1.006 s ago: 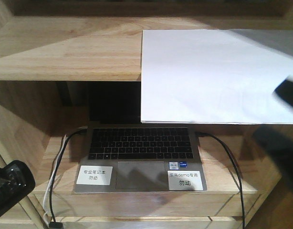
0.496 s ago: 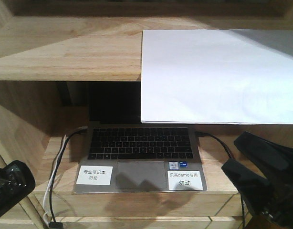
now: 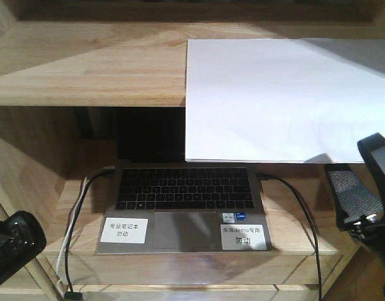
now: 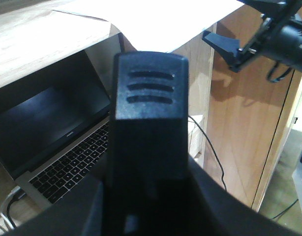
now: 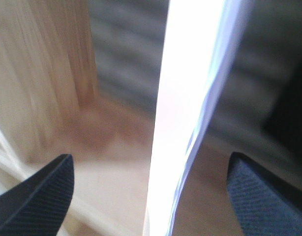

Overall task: Grab stapler and paper to desk for stapling
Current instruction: 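Move the right gripper to the edge of the white paper stack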

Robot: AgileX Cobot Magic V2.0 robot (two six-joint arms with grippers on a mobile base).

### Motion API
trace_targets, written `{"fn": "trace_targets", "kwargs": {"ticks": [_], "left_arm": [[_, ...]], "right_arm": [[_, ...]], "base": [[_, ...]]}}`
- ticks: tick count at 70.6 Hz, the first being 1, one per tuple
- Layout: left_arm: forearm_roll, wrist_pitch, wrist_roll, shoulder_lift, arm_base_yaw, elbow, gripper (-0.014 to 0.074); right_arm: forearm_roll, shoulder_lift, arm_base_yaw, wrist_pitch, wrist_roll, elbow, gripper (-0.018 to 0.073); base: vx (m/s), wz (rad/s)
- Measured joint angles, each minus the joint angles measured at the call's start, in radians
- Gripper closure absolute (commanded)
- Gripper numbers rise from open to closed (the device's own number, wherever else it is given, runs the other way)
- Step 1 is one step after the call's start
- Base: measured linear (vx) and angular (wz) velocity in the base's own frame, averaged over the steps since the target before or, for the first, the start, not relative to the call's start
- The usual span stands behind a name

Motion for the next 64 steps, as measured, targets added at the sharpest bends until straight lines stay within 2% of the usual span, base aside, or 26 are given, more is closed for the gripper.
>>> {"fn": "trace_targets", "kwargs": {"ticks": [19, 40, 64], "left_arm": [[0.000, 0.000, 0.000, 0.000, 0.000, 0.000, 0.0603], [0.000, 0.001, 0.000, 0.000, 0.000, 0.000, 0.0603], [0.000, 0.001, 0.000, 0.000, 0.000, 0.000, 0.0603]], "right_arm": [[0.038, 0.067, 0.000, -0.009, -0.001, -0.007, -0.0034], [0.066, 0.096, 0.000, -0.023, -0.071, -0.090, -0.0034], [0.077, 0.191, 0.000, -0.023, -0.074, -0.171, -0.0034]], "base": [[0.00, 0.00], [0.00, 0.00], [0.00, 0.00]]}}
